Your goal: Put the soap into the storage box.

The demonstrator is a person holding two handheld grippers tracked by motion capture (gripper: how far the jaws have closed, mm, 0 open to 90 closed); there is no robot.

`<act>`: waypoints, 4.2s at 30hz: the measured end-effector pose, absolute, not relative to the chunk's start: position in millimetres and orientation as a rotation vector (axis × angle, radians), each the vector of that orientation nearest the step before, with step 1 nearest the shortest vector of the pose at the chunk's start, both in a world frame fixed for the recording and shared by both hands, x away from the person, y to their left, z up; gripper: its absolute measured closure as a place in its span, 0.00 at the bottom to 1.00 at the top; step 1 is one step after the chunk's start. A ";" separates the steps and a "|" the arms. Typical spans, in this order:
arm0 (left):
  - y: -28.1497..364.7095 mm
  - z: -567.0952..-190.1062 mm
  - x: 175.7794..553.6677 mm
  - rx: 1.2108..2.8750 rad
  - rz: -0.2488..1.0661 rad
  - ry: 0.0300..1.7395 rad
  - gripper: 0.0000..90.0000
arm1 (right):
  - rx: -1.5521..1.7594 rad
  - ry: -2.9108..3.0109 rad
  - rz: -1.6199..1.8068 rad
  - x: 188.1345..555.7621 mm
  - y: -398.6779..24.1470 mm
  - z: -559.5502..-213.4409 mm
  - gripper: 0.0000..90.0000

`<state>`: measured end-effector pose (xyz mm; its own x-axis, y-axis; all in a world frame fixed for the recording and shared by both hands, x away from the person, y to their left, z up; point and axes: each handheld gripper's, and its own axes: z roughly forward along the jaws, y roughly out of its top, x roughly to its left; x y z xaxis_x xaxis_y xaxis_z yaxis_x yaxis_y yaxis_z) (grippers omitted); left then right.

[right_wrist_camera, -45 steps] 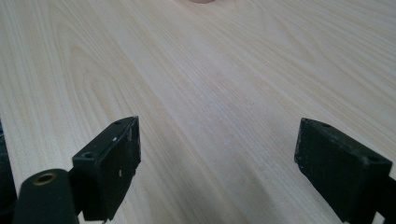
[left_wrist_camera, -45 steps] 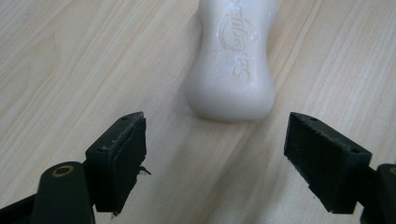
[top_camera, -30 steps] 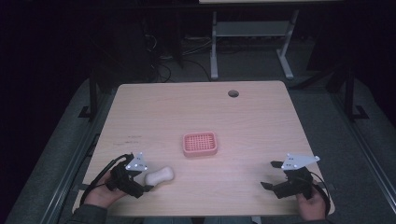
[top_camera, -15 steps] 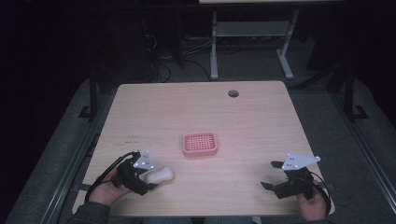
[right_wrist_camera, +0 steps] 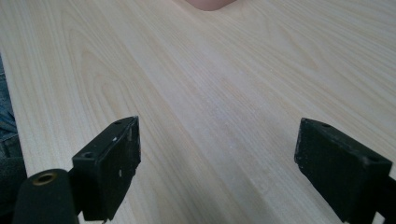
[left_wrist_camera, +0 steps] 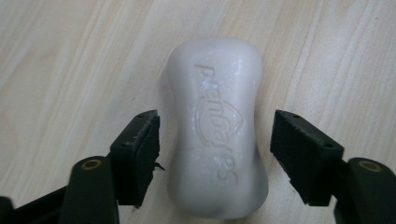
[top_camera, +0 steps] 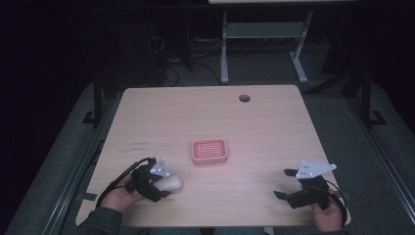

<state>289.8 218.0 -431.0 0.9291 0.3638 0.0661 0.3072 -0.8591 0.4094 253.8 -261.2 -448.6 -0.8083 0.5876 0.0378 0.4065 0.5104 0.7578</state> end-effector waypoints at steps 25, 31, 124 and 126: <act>208.3 -439.0 298.6 2.720 0.141 0.507 0.53 | 0.847 2.525 1.187 253.4 -261.5 -448.1 0.16; 207.1 -440.4 300.0 2.721 0.125 0.516 0.54 | 0.851 2.521 1.193 253.2 -262.4 -447.9 0.16; 123.3 -388.1 385.1 2.754 0.079 0.284 0.55 | 0.850 2.500 1.257 252.8 -266.4 -447.5 0.16; 122.0 -388.6 387.1 2.747 0.072 0.283 0.55 | 0.848 2.501 1.256 252.9 -266.7 -447.6 0.16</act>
<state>387.1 122.0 -388.6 0.9784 0.2065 0.0123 0.1871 -0.9086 0.3734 252.9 -266.7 -447.6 -0.8102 0.5829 0.0619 0.3978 0.4692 0.7884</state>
